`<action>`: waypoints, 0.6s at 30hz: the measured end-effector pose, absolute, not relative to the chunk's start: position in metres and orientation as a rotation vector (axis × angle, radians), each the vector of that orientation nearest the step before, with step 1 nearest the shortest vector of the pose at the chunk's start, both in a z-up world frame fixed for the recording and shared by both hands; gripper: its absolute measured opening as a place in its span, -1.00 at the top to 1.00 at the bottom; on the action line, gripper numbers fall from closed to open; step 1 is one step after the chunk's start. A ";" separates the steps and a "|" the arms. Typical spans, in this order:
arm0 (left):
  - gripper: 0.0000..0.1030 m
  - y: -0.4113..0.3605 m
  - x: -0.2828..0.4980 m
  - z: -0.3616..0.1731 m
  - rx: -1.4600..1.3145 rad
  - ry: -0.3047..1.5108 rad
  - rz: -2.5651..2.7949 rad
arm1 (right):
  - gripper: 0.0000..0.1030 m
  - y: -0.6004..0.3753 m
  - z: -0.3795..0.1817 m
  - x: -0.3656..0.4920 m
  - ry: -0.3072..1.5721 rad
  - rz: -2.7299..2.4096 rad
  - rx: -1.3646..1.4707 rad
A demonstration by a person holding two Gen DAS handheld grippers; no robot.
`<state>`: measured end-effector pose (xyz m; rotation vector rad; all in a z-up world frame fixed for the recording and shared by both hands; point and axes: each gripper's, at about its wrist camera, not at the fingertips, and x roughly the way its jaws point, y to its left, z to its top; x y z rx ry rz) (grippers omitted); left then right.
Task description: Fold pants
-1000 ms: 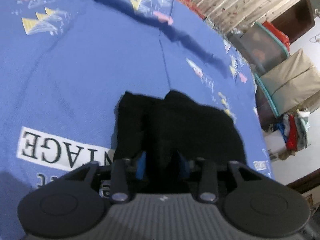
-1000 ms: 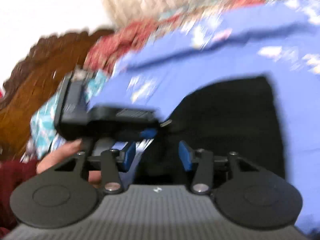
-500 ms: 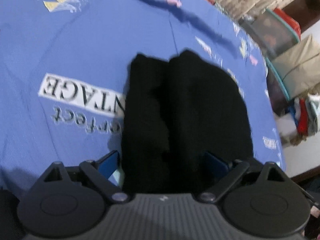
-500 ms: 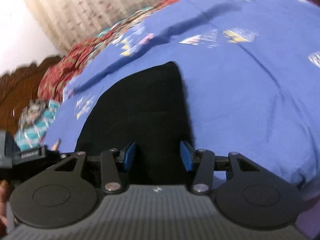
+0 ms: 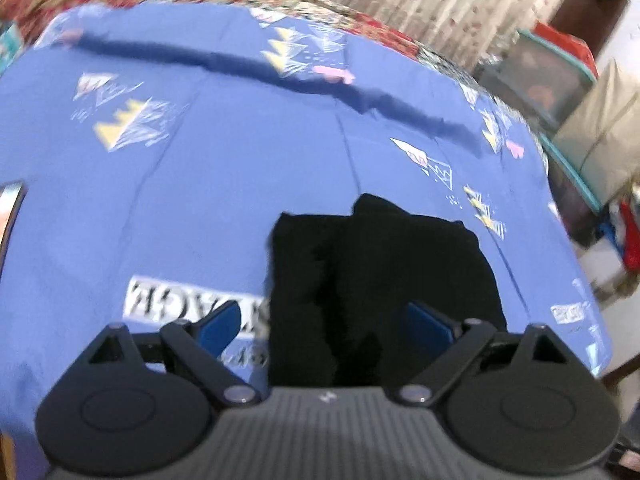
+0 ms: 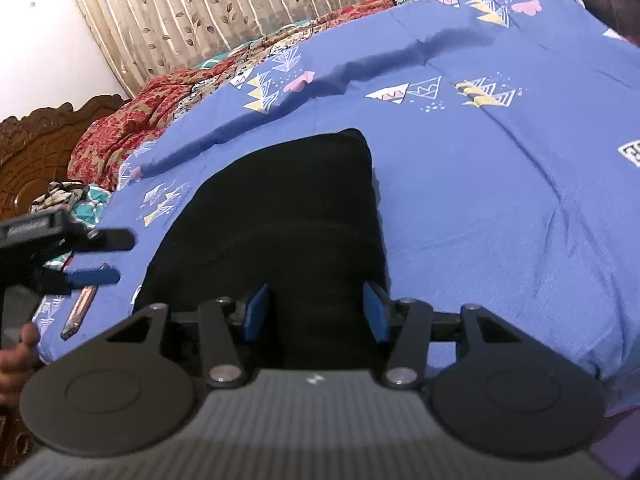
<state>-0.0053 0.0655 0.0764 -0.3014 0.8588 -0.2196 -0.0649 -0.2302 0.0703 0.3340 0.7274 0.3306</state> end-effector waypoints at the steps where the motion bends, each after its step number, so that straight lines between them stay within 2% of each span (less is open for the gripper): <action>1: -0.71 0.057 -0.001 0.077 -0.264 0.862 -0.218 | -0.07 -0.229 0.072 -0.066 0.726 0.323 0.322; 7: -0.68 0.017 0.010 0.072 -0.147 0.876 -0.226 | -0.08 -0.225 0.075 -0.071 0.711 0.285 0.283; 18: -0.67 0.009 0.010 0.058 -0.108 0.928 -0.186 | -0.18 -0.228 0.065 -0.065 0.738 0.298 0.317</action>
